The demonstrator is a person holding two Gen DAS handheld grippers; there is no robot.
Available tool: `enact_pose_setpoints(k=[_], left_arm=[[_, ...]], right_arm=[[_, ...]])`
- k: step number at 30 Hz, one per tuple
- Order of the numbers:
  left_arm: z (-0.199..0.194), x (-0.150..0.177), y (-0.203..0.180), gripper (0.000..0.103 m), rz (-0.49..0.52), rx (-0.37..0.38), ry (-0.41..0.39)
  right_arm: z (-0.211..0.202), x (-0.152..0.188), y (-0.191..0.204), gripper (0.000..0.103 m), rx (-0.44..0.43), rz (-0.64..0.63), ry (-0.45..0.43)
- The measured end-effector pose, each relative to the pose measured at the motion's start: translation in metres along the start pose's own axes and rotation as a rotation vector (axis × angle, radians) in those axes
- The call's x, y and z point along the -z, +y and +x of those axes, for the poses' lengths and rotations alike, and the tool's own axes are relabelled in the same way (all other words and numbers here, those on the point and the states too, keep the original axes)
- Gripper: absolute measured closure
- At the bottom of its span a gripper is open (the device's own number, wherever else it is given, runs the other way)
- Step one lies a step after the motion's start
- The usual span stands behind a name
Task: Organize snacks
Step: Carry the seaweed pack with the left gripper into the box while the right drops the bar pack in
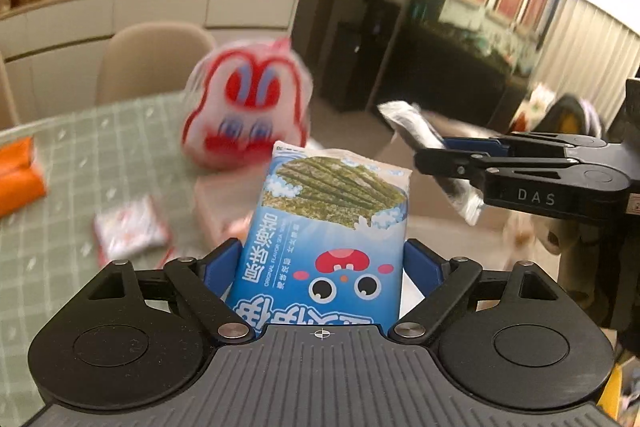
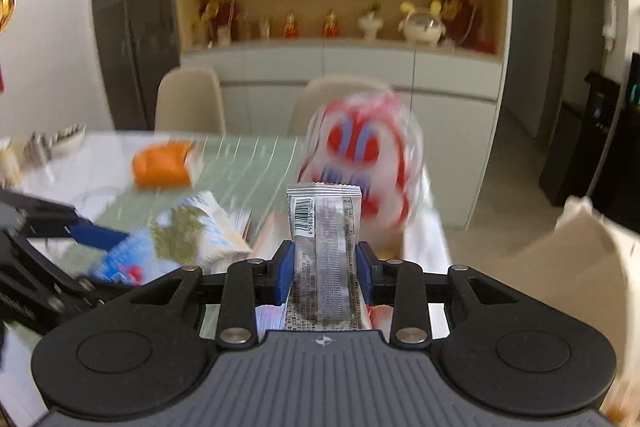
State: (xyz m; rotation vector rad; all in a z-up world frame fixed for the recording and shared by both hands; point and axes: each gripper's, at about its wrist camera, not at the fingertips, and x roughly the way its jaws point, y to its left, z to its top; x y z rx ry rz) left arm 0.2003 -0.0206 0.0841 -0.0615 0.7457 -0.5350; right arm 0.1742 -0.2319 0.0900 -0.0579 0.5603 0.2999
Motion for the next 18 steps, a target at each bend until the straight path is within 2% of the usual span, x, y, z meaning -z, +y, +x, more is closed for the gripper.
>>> enact_pose_setpoints(k=[4, 6, 9, 13, 16, 18], left_arm=[[0.065, -0.017, 0.012, 0.010, -0.096, 0.069, 0.002], [0.108, -0.011, 0.022, 0.010, -0.078, 0.079, 0.009], [0.176, 0.005, 0.035, 0.011, -0.051, -0.009, 0.117], [0.180, 0.005, 0.039, 0.016, -0.018, 0.003, 0.046], [0.169, 0.002, 0.046, 0.016, -0.002, 0.030, 0.032], [0.162, 0.000, 0.065, 0.017, -0.038, 0.021, 0.024]], right_arm=[[0.027, -0.037, -0.014, 0.070, 0.016, -0.019, -0.001], [0.053, -0.043, -0.023, 0.070, 0.020, -0.005, 0.042], [0.101, -0.039, -0.037, 0.069, 0.009, 0.038, 0.139], [0.161, -0.021, -0.056, 0.063, -0.047, 0.141, 0.283], [0.177, -0.011, -0.059, 0.063, -0.033, 0.129, 0.304], [0.184, -0.009, -0.056, 0.060, -0.030, 0.122, 0.312]])
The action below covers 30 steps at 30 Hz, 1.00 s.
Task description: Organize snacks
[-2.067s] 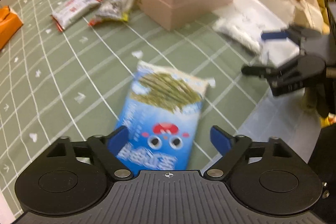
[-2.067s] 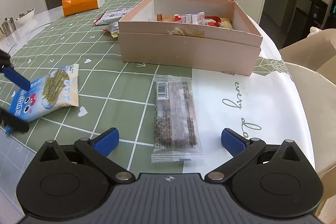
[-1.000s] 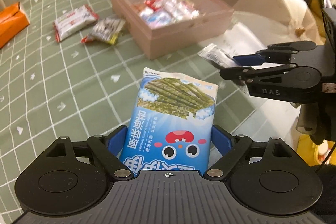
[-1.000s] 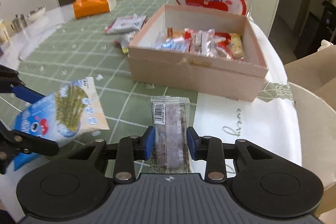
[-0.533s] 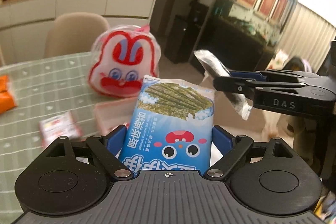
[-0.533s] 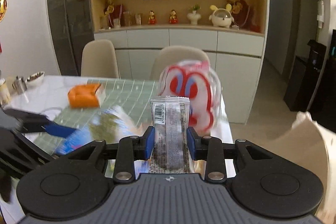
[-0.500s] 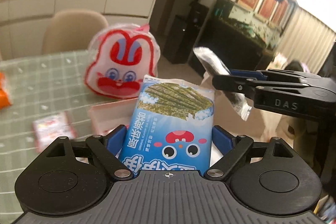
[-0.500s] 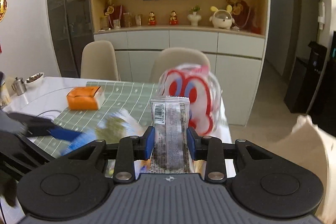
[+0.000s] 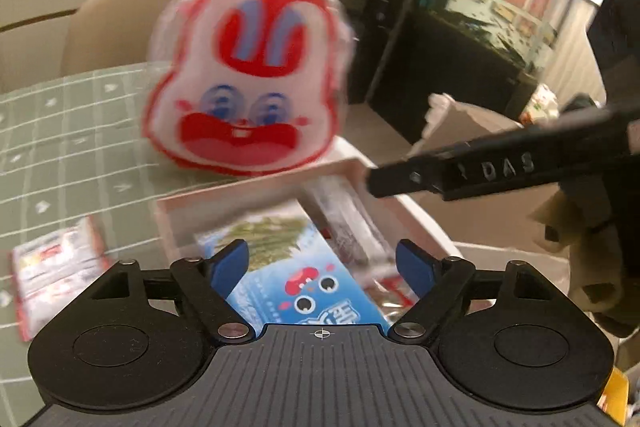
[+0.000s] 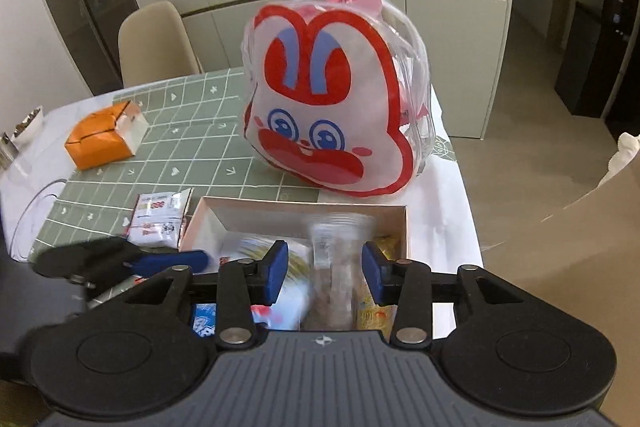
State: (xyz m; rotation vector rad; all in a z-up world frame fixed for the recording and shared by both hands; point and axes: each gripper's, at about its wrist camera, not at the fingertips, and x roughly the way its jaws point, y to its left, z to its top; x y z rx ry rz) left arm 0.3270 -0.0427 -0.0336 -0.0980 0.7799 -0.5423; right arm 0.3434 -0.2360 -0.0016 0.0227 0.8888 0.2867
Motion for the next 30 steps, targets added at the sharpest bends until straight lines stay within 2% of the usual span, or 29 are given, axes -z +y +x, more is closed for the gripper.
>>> enact_pose_setpoints(k=[3, 4, 6, 8, 11, 13, 15, 17, 19, 20, 25, 27, 30], left_arm=[[-0.028, 0.000, 0.043, 0.017, -0.141, 0.002, -0.086], [-0.036, -0.001, 0.062, 0.017, -0.197, -0.028, -0.122], [-0.042, -0.006, 0.103, 0.017, -0.286, -0.147, -0.148], [-0.029, -0.014, 0.139, 0.017, -0.317, -0.238, -0.116], [0.008, -0.020, 0.168, 0.018, -0.246, -0.302, -0.010], [0.029, -0.020, 0.172, 0.026, -0.191, -0.309, 0.054], [0.042, -0.016, 0.172, 0.052, -0.147, -0.303, 0.114], [0.041, -0.009, 0.173, 0.058, -0.130, -0.269, 0.141], [0.027, 0.000, 0.171, 0.067, -0.122, -0.231, 0.166], [0.017, 0.007, 0.169, 0.075, -0.106, -0.224, 0.181], [-0.040, 0.055, 0.163, 0.076, -0.050, -0.247, 0.219], [-0.061, 0.077, 0.160, 0.076, -0.067, -0.244, 0.221], [-0.086, 0.103, 0.158, 0.076, -0.114, -0.198, 0.225]], right_arm=[[0.011, -0.003, 0.006, 0.059, 0.002, -0.014, 0.009], [0.015, -0.005, 0.009, 0.058, -0.004, -0.015, 0.014], [0.021, -0.007, 0.017, 0.055, -0.024, 0.001, 0.026], [0.026, -0.006, 0.028, 0.054, -0.064, 0.022, 0.045], [0.033, 0.000, 0.053, 0.054, -0.110, 0.024, 0.077], [0.033, 0.005, 0.069, 0.054, -0.109, 0.003, 0.091], [0.030, 0.008, 0.085, 0.054, -0.114, -0.018, 0.094], [0.025, 0.007, 0.101, 0.054, -0.121, -0.055, 0.087], [0.023, 0.002, 0.118, 0.054, -0.117, -0.107, 0.070], [0.025, -0.001, 0.127, 0.054, -0.109, -0.138, 0.067], [0.062, -0.011, 0.170, 0.056, -0.076, -0.239, 0.098], [0.086, -0.015, 0.189, 0.076, -0.056, -0.282, 0.129], [0.122, -0.009, 0.216, 0.087, 0.016, -0.383, 0.185]])
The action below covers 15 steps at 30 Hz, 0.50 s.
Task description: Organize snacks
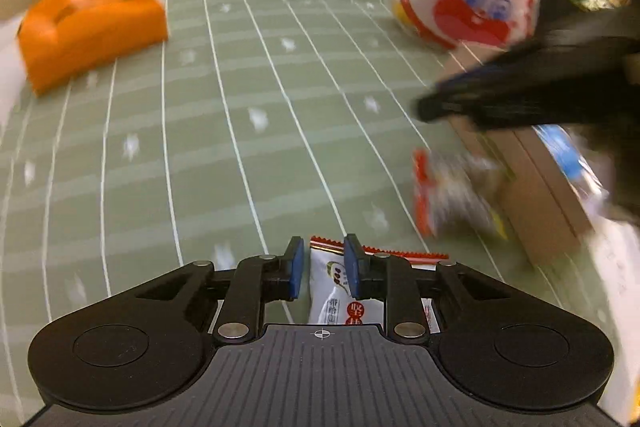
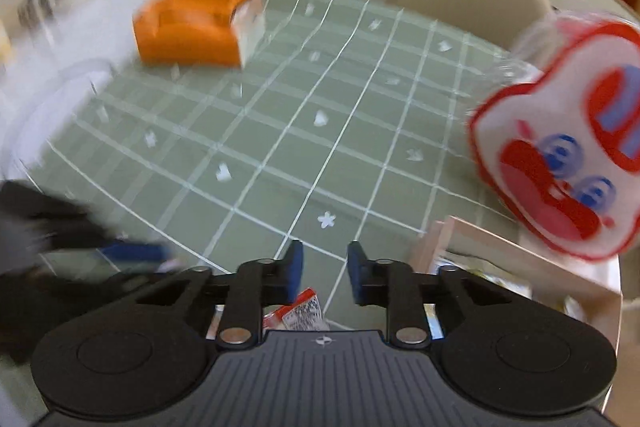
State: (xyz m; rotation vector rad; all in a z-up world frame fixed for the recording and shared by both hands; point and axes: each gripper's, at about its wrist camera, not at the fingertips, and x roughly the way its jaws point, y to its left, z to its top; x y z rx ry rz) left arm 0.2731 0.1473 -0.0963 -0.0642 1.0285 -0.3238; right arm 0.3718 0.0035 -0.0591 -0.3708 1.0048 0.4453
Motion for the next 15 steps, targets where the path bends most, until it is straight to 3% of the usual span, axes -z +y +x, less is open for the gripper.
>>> enact_pose_setpoints(k=[4, 7, 12, 15], left_arm=[[-0.015, 0.024, -0.001, 0.076, -0.011, 0.037, -0.004], [-0.021, 0.034, -0.003, 0.076, -0.021, 0.046, -0.006], [-0.030, 0.050, -0.012, 0.076, -0.034, 0.082, -0.005], [-0.034, 0.058, -0.016, 0.076, -0.055, 0.105, 0.005]], right_arm=[[0.022, 0.013, 0.028, 0.091, 0.018, -0.064, 0.092], [0.011, 0.034, 0.048, 0.091, -0.005, -0.098, 0.108], [-0.020, 0.088, 0.063, 0.091, -0.076, -0.046, 0.136], [-0.037, 0.127, 0.065, 0.091, -0.064, -0.028, 0.137]])
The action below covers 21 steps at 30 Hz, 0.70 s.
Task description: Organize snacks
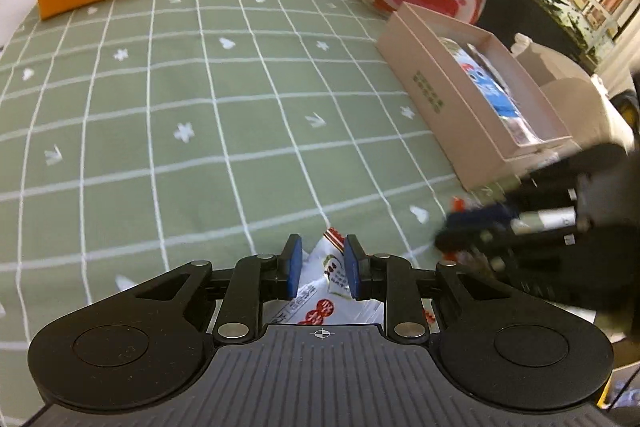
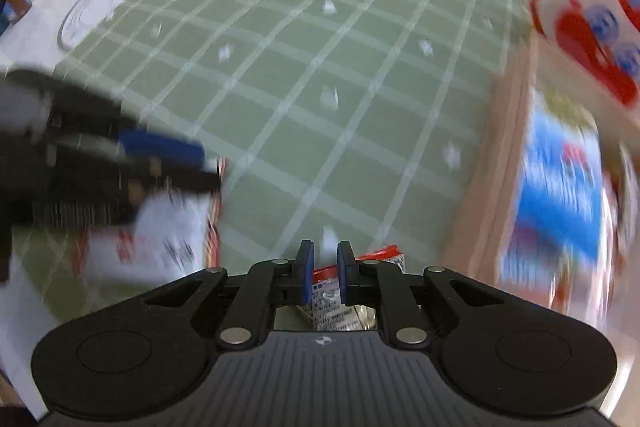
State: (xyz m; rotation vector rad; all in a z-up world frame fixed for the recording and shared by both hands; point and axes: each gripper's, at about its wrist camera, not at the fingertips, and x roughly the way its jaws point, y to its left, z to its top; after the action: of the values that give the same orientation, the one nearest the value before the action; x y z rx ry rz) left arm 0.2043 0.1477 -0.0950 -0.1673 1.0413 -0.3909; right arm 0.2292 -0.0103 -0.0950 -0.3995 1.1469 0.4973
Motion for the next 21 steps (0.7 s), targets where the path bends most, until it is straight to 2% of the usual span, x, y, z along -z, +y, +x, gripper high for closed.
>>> enact_pose_setpoints(k=[3, 5, 7, 10, 11, 12, 14, 17, 19, 21], left_arm=[[-0.010, 0.008, 0.000, 0.076, -0.028, 0.005, -0.021], [-0.020, 0.015, 0.005, 0.076, -0.054, -0.044, -0.048], [-0.030, 0.024, 0.014, 0.076, -0.129, -0.093, -0.059], [-0.036, 0.039, 0.019, 0.075, -0.242, -0.063, -0.048], [-0.035, 0.042, 0.015, 0.074, -0.244, -0.048, -0.039], [-0.032, 0.044, 0.008, 0.073, -0.233, -0.033, -0.029], [-0.025, 0.049, -0.011, 0.070, -0.198, 0.004, -0.010], [-0.021, 0.054, -0.042, 0.070, -0.118, 0.044, 0.007], [-0.026, 0.055, -0.062, 0.070, -0.036, 0.025, -0.005], [-0.034, 0.058, -0.083, 0.070, 0.082, -0.030, -0.014]], right_arm=[[-0.011, 0.036, -0.003, 0.091, 0.078, -0.013, -0.039], [-0.021, 0.054, -0.008, 0.091, 0.118, -0.010, -0.072], [-0.036, 0.073, -0.019, 0.089, 0.105, 0.035, -0.123], [-0.060, 0.100, -0.037, 0.076, 0.084, 0.125, -0.185], [-0.067, 0.109, -0.043, 0.067, 0.073, 0.156, -0.209], [-0.073, 0.118, -0.048, 0.059, 0.066, 0.186, -0.229], [-0.078, 0.132, -0.056, 0.051, 0.054, 0.239, -0.249], [-0.081, 0.152, -0.062, 0.050, 0.028, 0.297, -0.252], [-0.078, 0.158, -0.062, 0.050, 0.020, 0.308, -0.244], [-0.076, 0.161, -0.056, 0.049, 0.013, 0.290, -0.258]])
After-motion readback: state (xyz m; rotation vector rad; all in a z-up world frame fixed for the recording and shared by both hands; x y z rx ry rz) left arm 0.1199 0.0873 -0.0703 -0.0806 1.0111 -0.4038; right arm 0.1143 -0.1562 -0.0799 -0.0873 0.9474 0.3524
